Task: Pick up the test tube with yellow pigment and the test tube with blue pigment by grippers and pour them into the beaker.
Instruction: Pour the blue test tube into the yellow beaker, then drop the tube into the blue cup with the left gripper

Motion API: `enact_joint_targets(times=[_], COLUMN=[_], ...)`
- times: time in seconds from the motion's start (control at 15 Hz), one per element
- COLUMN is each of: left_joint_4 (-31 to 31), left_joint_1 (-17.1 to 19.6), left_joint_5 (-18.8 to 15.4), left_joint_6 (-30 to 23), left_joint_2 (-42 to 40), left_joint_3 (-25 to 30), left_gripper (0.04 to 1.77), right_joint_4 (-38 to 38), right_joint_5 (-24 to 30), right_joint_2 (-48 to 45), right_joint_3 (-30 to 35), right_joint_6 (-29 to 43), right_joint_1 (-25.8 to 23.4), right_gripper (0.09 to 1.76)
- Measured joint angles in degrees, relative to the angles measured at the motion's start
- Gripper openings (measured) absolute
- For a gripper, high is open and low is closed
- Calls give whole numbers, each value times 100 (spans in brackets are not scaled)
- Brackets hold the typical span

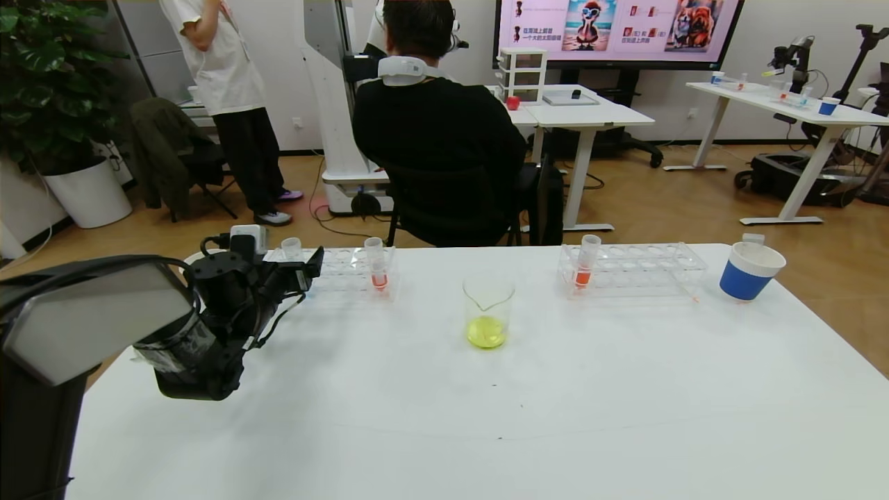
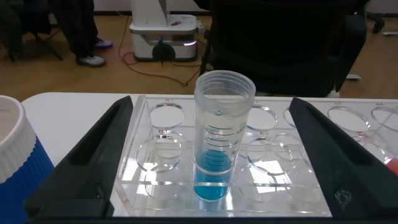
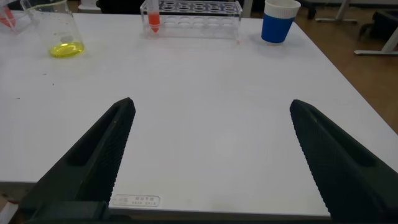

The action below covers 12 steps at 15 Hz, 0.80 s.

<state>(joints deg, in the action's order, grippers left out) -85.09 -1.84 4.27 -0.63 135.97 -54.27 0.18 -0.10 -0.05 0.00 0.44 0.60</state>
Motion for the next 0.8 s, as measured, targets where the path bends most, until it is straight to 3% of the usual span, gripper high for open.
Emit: enact_joint_targets(times=[0.07,0.13,0.27,0.33,0.4,0.47,0.8], left_joint_4=[-5,-13,-24,-24,-24,-24,107], left_joint_1=[0,0,0,-2,2,5,6], left_joint_5=[2,2,-6,-6,-5,-2,-2], left_joint_6=[-2,-5,-11,-13,-16,-16,-10], left_joint_2=[13,18,24,22,22,18,-139], left_joint_3=[-7,-11,-11,-13,-13,-13,-41], left_gripper=[161,136,49,33,35,52,50], right_joint_4=[0,0,0,0,0,0,0], right_joint_5=[0,0,0,2,0,0,2], right_joint_2=[0,0,0,0,0,0,0], right_joint_3=[0,0,0,0,0,0,0], right_joint_6=[-2,0,0,0,0,0,0], right_joint_1=[0,0,0,0,0,0,0], right_gripper=[174,174,174,174,174,174,174])
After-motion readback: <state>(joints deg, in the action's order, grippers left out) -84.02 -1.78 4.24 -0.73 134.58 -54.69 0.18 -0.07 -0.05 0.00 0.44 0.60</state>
